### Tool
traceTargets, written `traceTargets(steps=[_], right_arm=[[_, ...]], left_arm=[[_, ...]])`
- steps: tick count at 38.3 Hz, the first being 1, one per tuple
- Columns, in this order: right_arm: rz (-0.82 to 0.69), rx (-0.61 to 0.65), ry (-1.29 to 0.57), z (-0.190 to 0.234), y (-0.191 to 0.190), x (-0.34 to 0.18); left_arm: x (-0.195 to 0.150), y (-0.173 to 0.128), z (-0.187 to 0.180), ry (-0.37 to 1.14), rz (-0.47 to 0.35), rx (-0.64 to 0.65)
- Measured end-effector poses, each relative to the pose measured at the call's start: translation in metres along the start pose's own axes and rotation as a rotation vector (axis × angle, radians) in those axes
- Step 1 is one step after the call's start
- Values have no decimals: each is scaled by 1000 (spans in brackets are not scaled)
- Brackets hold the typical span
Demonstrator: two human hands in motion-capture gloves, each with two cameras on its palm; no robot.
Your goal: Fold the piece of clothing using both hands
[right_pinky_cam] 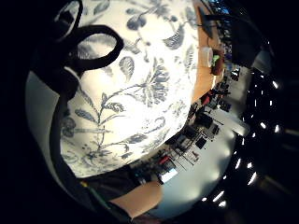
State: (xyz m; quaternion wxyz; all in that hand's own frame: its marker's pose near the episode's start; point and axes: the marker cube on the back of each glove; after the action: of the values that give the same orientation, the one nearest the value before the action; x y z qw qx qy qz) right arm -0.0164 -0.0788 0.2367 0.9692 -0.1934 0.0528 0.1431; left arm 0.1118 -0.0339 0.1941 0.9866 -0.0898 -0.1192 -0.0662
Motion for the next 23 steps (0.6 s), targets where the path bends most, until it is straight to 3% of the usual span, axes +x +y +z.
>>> traceTargets(steps=[3, 9, 18, 23], right_arm=[[1, -65, -41, 16, -3, -8], [16, -25, -68, 23, -8, -16], [-26, 100, -180, 18, -15, -30], [-154, -65, -248, 23, 2, -34]], left_arm=[[7, 2, 13, 101, 25, -128], [19, -1, 23, 179, 87, -164], [19, -2, 26, 185, 65, -162], [21, 3, 27, 199, 96, -197]])
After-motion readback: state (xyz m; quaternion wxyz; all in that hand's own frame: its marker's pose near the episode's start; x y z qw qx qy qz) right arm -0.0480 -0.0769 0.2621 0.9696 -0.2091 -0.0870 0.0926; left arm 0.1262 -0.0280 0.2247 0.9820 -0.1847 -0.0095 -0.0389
